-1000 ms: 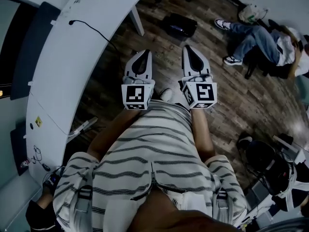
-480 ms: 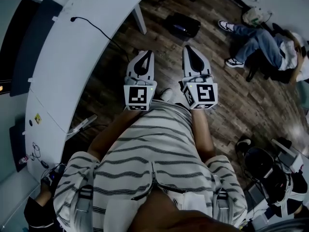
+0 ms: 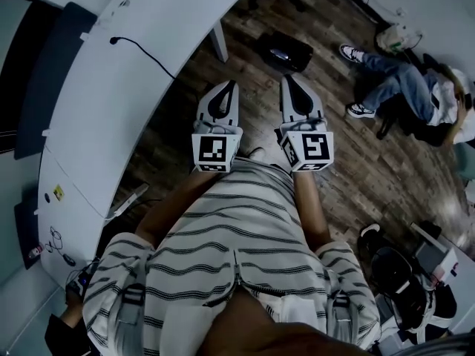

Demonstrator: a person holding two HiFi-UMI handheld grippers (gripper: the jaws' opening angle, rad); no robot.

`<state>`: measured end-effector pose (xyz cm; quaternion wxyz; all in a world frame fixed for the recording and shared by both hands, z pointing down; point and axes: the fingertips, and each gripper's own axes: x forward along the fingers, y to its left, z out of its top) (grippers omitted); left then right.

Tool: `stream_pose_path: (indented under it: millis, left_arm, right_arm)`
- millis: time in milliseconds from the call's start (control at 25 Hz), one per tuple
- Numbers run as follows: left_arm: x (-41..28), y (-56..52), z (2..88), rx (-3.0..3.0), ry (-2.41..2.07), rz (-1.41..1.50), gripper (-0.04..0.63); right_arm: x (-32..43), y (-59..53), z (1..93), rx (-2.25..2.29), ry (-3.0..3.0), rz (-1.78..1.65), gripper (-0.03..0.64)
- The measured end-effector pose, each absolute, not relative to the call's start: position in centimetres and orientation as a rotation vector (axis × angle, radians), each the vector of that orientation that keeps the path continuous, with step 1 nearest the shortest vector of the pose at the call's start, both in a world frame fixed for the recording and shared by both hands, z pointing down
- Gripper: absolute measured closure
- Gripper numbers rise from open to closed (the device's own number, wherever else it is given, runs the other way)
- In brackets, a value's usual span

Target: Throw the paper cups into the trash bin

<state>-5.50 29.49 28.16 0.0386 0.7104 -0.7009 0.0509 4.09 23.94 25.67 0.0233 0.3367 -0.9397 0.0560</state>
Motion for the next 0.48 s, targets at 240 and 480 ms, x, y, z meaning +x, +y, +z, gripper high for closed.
stream_pose_path:
  millis: [240,480]
  left_arm:
    - [-10.0,22.7,28.1,2.179,-2.135,0.149,0.571]
    - [-14.3,15.6,27.0,2.230,-2.086,0.166,0.571]
  right_arm:
    - [-0.5,17.5,25.9,1.043,-2.890,0.183,0.601]
    - [-5.5,11.0,24.6,1.079,-2.864,0.152,0.601]
